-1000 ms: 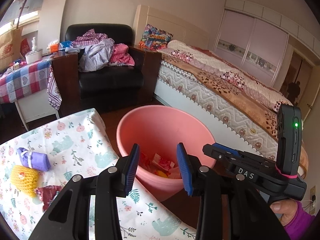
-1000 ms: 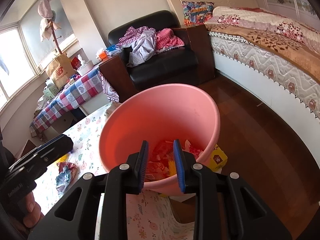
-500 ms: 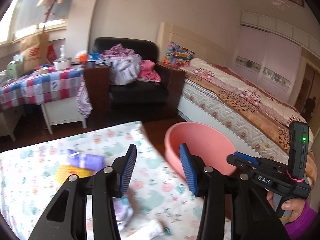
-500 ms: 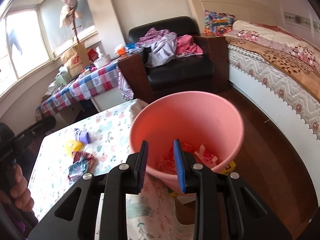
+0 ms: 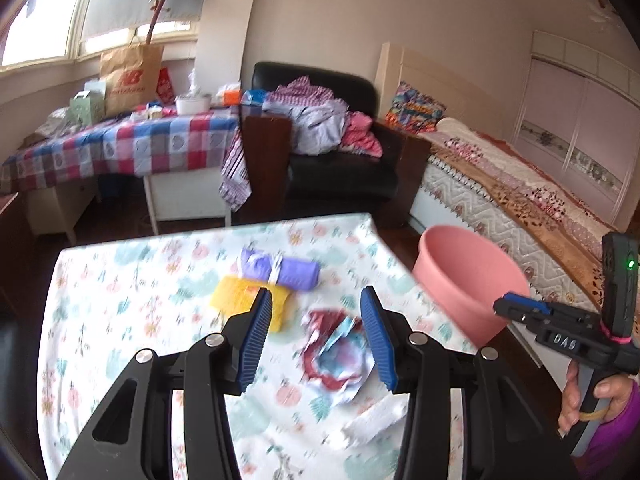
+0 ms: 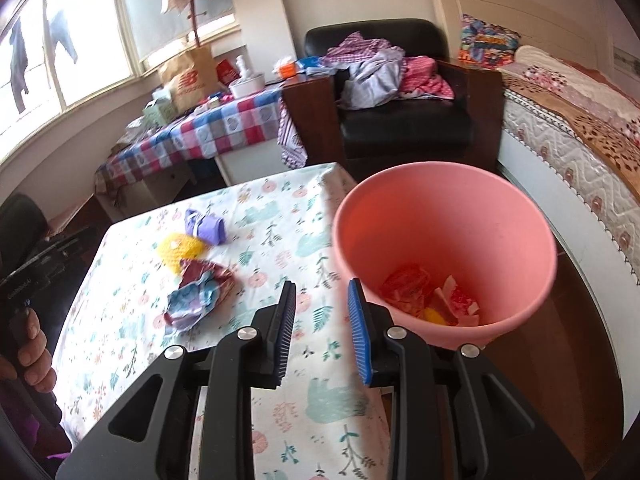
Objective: Collect trash
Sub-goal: 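Move both open tools back over the trash on the table, then grasp the crumpled red-blue paper wrapper with the left tool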
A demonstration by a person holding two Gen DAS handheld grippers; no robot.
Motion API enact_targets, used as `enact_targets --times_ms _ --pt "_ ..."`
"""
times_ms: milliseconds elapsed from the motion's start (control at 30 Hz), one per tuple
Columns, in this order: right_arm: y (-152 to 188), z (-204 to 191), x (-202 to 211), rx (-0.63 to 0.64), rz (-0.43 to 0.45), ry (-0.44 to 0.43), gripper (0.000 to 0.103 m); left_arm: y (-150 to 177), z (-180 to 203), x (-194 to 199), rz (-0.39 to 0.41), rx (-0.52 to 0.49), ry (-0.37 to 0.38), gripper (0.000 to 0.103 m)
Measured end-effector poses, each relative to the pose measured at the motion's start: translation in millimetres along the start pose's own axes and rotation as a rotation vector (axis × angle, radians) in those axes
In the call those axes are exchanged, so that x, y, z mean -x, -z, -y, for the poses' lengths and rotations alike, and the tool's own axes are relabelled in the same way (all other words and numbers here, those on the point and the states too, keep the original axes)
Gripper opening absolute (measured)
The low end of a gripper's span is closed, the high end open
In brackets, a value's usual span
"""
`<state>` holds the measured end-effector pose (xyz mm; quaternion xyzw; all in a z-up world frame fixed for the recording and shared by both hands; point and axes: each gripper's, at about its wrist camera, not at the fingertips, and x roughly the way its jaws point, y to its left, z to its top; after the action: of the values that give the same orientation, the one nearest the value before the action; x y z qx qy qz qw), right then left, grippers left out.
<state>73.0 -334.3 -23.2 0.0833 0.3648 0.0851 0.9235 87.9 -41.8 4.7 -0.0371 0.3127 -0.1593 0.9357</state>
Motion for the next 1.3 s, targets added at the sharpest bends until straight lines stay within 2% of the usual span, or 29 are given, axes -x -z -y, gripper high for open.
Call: enact_targets --times_ms 333,667,800,900,967,1033,1133,1300 --pt "6.9 -15.1 -13.2 0.029 -0.053 -0.033 0.027 35.1 -4.7 -38.2 -0.145 0.054 0.012 0.045" --pt "10.6 -17.5 -24.0 0.031 -0.086 -0.039 0.027 43.3 8.5 -86.8 -0.225 0.045 0.013 0.045" --pt "11.3 -18.8 -26.9 0.032 -0.093 -0.040 0.027 46.2 10.5 -95.2 -0.242 0.042 0.014 0.043" --pt "12.5 -19.5 -29.0 0.030 -0.099 -0.044 0.027 47.7 12.4 -99.0 -0.259 0.033 0.020 0.038" --pt "13.0 -19.9 -30.5 0.030 -0.103 -0.047 0.027 47.3 10.6 -100.0 -0.260 0.039 0.020 0.028" --pt "13.3 -22.2 -31.0 0.036 -0.105 -0.051 0.027 47.8 7.5 -100.9 -0.264 0.054 0.025 0.013" --pt "13.7 -24.7 -31.4 0.043 -0.108 -0.053 0.027 49.2 2.1 -99.6 -0.272 0.076 0.039 0.001" --pt "14.2 -27.9 -30.7 0.052 -0.111 -0.063 0.027 44.6 -5.9 -83.7 -0.223 0.089 0.037 0.000"
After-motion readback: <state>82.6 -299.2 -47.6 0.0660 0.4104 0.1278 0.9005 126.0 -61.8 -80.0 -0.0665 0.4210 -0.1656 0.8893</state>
